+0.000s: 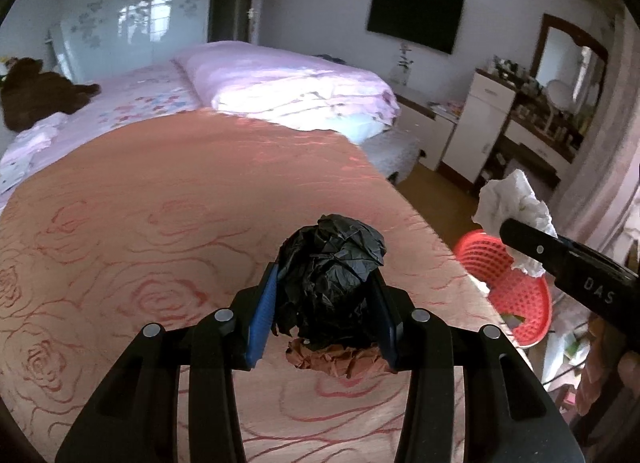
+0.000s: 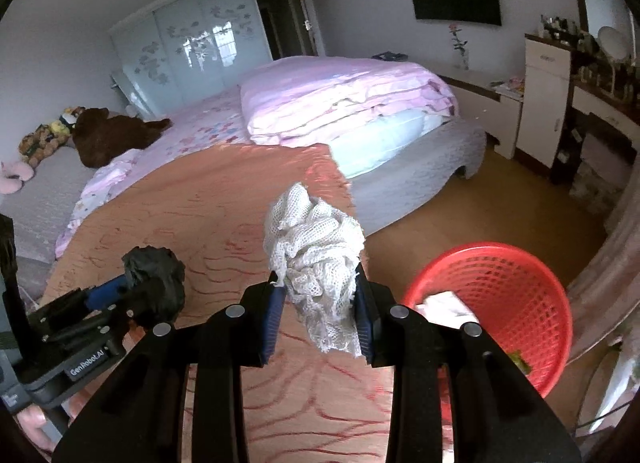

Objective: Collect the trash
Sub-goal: 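Carry the black bundle and white cloth in both tools over the basket, then open both tools to drop the black bundle and white cloth into the basket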

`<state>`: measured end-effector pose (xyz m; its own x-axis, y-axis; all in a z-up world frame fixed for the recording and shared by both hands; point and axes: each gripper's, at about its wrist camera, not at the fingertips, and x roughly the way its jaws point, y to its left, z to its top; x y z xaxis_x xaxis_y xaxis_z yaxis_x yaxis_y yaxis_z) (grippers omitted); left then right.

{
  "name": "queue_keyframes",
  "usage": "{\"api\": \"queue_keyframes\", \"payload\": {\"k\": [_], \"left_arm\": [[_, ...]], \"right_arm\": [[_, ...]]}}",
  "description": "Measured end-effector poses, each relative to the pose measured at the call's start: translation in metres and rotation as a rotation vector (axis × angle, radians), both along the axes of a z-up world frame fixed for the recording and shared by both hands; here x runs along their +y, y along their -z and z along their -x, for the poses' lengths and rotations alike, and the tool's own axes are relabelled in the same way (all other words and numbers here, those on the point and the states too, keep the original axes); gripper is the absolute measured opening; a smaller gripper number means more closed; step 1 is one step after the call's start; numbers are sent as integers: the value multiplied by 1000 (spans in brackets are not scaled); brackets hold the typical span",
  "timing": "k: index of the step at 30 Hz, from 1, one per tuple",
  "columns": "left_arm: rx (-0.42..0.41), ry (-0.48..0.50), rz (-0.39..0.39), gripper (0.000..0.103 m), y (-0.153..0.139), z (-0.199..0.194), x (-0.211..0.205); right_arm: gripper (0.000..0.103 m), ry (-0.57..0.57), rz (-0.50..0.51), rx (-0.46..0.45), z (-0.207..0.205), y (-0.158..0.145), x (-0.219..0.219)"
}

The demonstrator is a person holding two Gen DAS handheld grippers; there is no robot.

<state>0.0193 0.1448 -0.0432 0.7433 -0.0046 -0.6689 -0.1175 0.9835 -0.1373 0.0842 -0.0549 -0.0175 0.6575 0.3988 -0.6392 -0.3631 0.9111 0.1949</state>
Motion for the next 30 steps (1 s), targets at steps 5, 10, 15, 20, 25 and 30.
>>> {"api": "queue_keyframes", "payload": {"k": [5, 10, 15, 20, 25, 30], "left_arm": [[-4, 82, 32, 41, -5, -15, -21], [-10, 172, 25, 41, -9, -28, -54], [-3, 275, 6, 41, -10, -43, -94], [19, 368, -36, 42, 0, -52, -135], [62, 421, -25, 42, 13, -68, -158], [99, 466, -36, 46, 29, -79, -177]], "right_arm": [[31, 48, 42, -7, -4, 0, -33], [31, 112, 79, 4, -7, 7, -73], [32, 175, 67, 45, -11, 22, -109], [32, 217, 49, 84, -16, 33, -126], [32, 252, 40, 116, -24, 45, -140], [32, 279, 33, 155, -31, 56, -150]]}}
